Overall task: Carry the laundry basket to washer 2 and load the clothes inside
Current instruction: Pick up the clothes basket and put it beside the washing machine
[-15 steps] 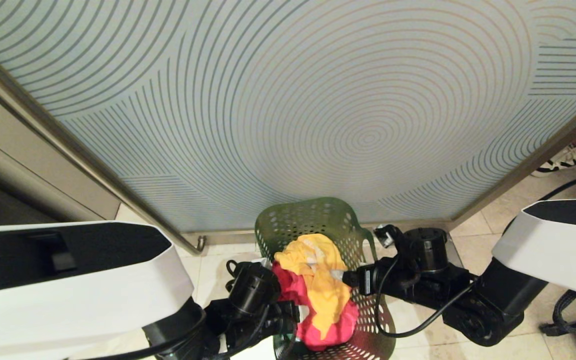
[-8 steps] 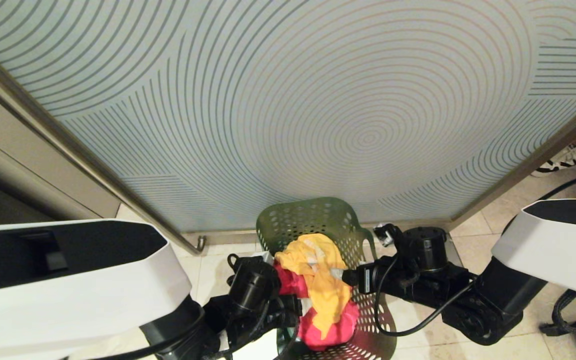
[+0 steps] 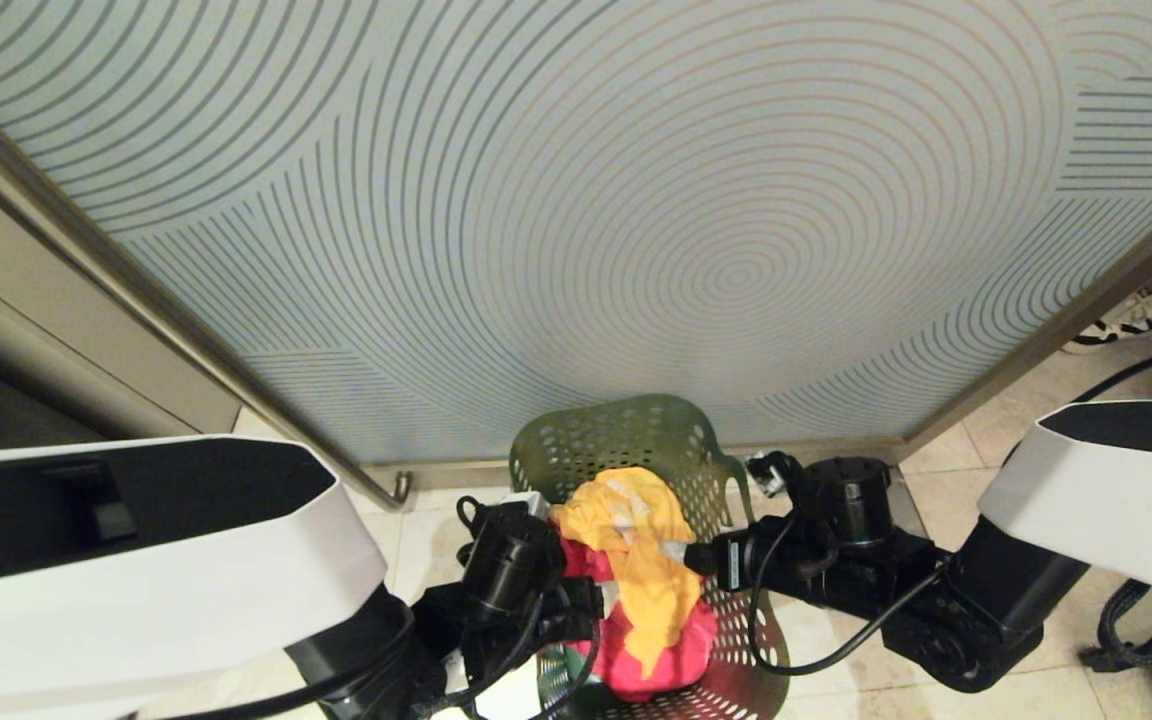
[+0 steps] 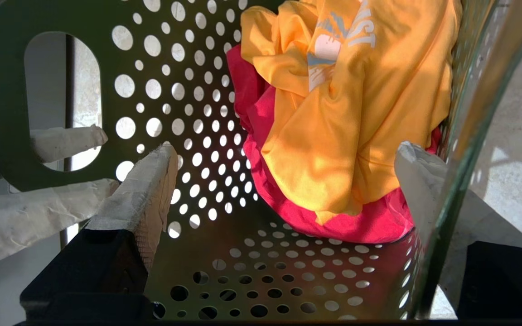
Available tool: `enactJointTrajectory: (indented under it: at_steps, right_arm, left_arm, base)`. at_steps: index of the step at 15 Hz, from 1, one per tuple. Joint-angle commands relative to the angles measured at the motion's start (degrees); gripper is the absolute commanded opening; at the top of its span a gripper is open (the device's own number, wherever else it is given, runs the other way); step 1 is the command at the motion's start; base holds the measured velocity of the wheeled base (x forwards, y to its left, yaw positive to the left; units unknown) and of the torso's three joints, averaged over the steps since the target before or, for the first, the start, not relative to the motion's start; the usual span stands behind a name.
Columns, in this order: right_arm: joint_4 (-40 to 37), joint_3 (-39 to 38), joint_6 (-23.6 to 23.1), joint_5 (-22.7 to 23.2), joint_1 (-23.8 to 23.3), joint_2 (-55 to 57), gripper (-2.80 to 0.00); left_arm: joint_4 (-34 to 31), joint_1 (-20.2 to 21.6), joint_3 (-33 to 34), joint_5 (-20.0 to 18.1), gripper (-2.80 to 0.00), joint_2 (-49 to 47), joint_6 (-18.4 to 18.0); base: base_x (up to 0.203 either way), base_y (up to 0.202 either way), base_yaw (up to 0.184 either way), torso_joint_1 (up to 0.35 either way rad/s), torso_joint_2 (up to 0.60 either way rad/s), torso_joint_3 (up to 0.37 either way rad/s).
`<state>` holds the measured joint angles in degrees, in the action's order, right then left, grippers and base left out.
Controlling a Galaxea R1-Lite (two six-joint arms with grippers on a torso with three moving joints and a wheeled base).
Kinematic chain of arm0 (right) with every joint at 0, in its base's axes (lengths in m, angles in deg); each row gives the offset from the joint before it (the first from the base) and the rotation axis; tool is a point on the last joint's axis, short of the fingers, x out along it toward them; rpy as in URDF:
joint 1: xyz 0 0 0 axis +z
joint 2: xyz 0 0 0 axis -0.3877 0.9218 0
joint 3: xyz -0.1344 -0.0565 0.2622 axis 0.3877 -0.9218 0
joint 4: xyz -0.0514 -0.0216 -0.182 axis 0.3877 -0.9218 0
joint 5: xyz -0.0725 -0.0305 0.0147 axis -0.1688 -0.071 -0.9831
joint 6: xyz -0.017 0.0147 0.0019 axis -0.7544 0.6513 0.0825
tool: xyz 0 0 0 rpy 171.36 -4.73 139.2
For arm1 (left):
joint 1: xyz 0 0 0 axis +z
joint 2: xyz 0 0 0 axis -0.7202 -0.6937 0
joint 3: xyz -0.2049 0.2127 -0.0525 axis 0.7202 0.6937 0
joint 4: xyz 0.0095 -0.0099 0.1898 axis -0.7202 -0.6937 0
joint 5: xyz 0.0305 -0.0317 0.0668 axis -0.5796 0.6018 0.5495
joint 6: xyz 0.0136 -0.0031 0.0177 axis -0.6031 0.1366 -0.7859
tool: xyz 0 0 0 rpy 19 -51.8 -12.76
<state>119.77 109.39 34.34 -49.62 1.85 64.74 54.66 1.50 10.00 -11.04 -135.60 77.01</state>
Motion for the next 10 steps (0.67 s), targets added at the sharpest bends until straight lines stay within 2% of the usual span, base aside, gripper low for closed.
enactJointTrajectory:
  at_steps: [1, 4, 5, 6, 10]
  right_arm:
    - [0.3, -0.1, 0.1, 0.1, 0.0, 0.2, 0.00]
    - [0.4, 0.1, 0.1, 0.1, 0.0, 0.3, 0.00]
    - [0.4, 0.4, -0.3, 0.1, 0.0, 0.5, 0.00]
    - [0.4, 0.5, -0.6, 0.1, 0.0, 1.0, -2.80]
    - [0.4, 0.8, -0.8, 0.2, 0.0, 1.1, -2.80]
  left_arm:
    - [0.3, 0.0, -0.1, -0.1, 0.00, -0.2, 0.3]
    - [0.3, 0.0, -0.8, -0.4, 0.00, -0.2, 0.5]
    - [0.3, 0.0, -0.9, -0.4, -2.80, -0.4, 0.4]
    - [0.3, 0.0, -0.9, -0.4, -2.80, -0.5, 0.5]
    - [0.3, -0.1, -0.9, -0.6, -2.80, -0.6, 0.5]
  base:
    - [0.000, 0.000, 0.000, 0.000, 0.00, 0.000]
    - [0.000, 0.000, 0.000, 0.000, 0.00, 0.000]
    - [0.000, 0.000, 0.000, 0.000, 0.00, 0.000]
    - [0.000, 0.000, 0.000, 0.000, 0.00, 0.000]
    - [0.000, 0.000, 0.000, 0.000, 0.00, 0.000]
